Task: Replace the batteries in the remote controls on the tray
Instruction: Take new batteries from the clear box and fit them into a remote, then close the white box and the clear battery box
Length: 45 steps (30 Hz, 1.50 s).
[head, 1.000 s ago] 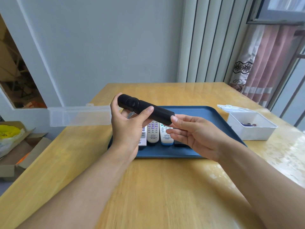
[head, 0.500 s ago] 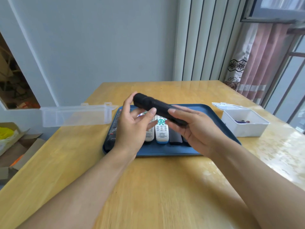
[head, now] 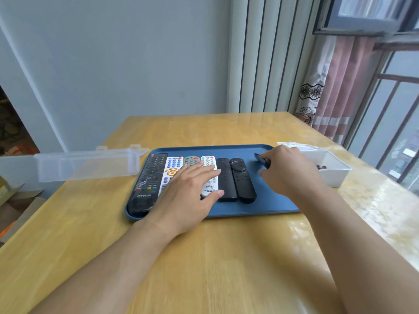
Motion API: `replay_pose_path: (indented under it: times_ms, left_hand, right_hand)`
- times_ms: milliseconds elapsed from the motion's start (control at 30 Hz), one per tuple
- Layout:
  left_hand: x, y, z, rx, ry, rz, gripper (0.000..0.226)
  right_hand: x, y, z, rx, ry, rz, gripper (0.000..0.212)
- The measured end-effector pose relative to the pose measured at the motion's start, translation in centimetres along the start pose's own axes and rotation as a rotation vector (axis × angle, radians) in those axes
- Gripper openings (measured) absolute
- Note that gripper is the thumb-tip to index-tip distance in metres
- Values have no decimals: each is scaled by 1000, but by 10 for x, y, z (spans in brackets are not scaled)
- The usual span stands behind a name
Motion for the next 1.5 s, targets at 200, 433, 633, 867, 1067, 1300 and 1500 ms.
replay_pose_path:
  times_ms: [200,433,633,867,1067,1300,1500]
  left_hand:
    - [0,-2,-7,8,47,-2,53]
    - [-1,-4,-7,0,53,7,52]
    - [-1,-5,-7,0,47,5,52]
    - [2,-19,-5,-18,-103,-83,51]
    - [26,-64,-22,-35,-103,-226,51]
    - [107,-98,-57,-296,101,149,101]
    - [152,-91,-103,-448,302,384,146]
  right_hand:
    - [-11,5,-16,-184,188,66,51]
    - [-19,7,-12,-275,248,127,37]
    - [-21,8,-9,-242,287,127,27]
    - [5,-11,41,529,64,64,40]
    - [86,-104,44,501,-119,-201,33]
    - [92,-153,6,847,103,-305,51]
    - [102,-159,-10,1110,286,-305,38]
Point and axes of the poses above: each hand's wrist, its own x-axis towards the middle knuckle, its own z-axis out of the back of the hand, y = z × x, the point moved 5 cm from there along x, towards the middle knuckle, and after that the axes turned 14 degrees about -z, right-handed, at the moved point
